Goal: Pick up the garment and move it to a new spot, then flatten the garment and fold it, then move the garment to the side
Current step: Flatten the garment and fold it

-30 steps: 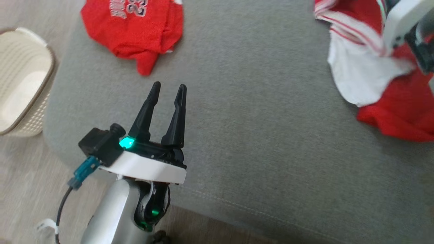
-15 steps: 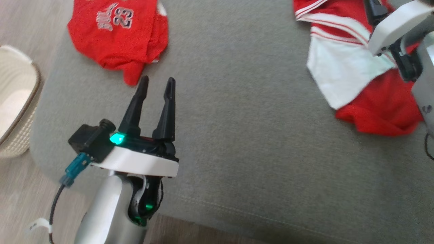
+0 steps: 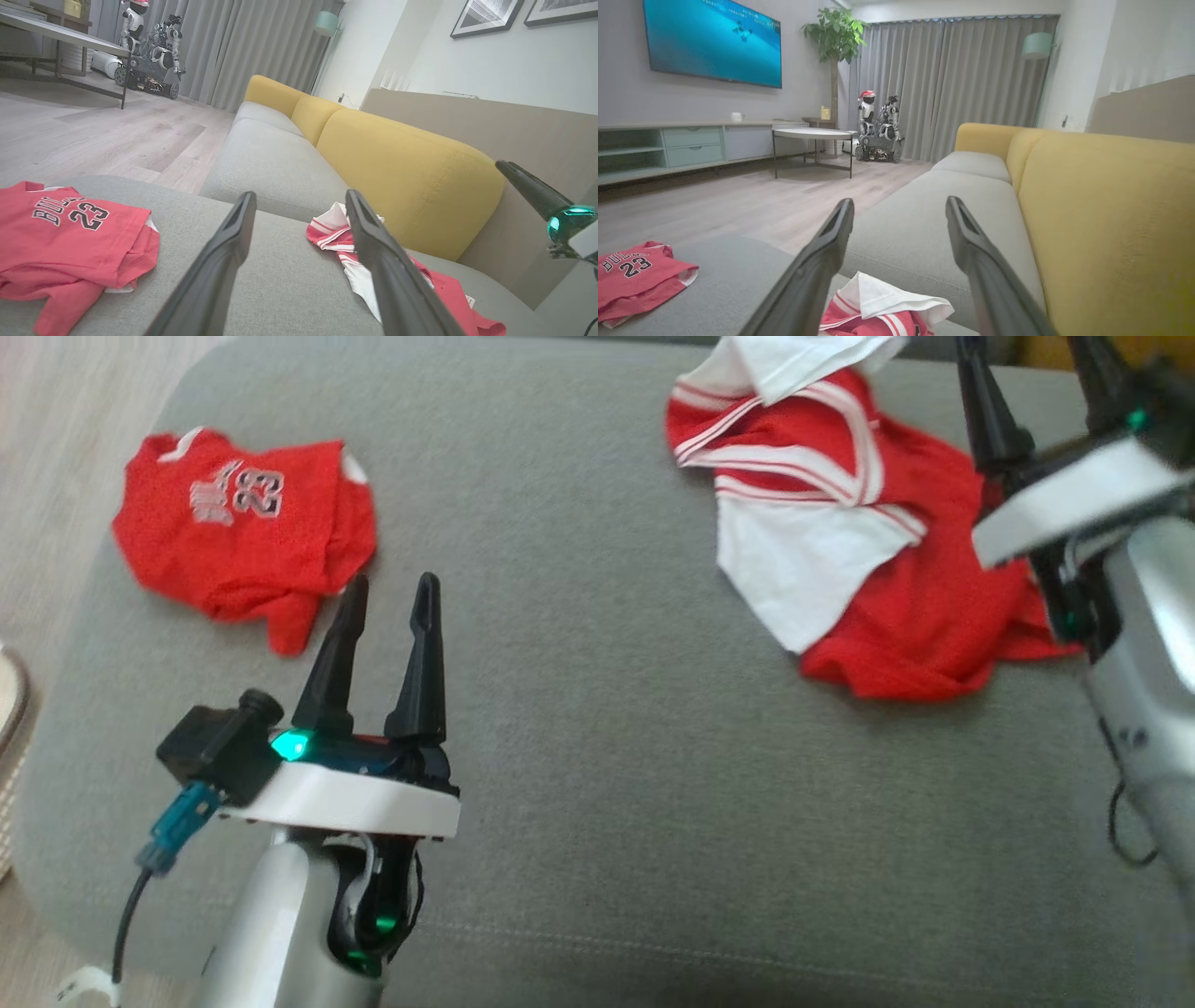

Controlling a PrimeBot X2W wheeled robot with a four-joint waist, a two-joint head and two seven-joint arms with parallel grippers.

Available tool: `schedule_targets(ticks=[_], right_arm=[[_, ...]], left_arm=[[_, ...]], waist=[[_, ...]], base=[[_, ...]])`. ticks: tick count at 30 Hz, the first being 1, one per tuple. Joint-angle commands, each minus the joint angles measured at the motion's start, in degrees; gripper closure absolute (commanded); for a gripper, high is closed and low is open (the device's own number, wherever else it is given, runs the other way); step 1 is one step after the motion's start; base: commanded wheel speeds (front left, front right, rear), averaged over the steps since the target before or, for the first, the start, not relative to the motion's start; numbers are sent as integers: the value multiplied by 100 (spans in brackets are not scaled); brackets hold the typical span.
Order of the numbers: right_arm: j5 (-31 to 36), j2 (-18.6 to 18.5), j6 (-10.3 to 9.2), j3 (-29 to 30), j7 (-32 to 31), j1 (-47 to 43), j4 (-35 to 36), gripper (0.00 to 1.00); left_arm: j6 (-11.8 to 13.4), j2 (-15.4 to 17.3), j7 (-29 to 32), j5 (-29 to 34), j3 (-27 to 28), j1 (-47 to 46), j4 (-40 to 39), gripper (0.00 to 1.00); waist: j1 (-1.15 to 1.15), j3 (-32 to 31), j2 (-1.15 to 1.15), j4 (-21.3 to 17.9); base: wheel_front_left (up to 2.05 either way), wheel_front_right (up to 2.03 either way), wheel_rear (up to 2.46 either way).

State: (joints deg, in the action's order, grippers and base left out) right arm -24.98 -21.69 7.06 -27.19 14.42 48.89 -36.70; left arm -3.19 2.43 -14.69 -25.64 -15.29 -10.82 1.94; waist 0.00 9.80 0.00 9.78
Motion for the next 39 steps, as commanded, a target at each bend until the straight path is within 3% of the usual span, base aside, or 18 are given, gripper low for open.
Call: schedule_targets(ticks=[1,13,19,25,39], right_arm=[[105,87,43,137,56,-232,367,0],[1009,891,43,1473,57,-2622,2300,0],[1369,1271,43,1852,57,-3452,2681,0],[1541,1466,43,1958,57,-3592,2908,0],[1535,1732,43,1737,58,-3278,3283,0]], left_arm=[[3,44,-30,-8,237,-101,-193,0],[22,44,-30,-25,360,228,-184,0],[9,44,-30,-25,309,416,-101,0],[-26,44,-30,-57,197,277,90,0],[95,44,53,41,-445,-1919,2981,0]], waist=[[0,-180,0,-181],[0,-465,0,-540],[0,-492,0,-605],[0,-273,0,-908],[0,804,0,-2362]], base=[[0,0,0],[0,0,0],[0,0,0],[0,0,0],[0,0,0]])
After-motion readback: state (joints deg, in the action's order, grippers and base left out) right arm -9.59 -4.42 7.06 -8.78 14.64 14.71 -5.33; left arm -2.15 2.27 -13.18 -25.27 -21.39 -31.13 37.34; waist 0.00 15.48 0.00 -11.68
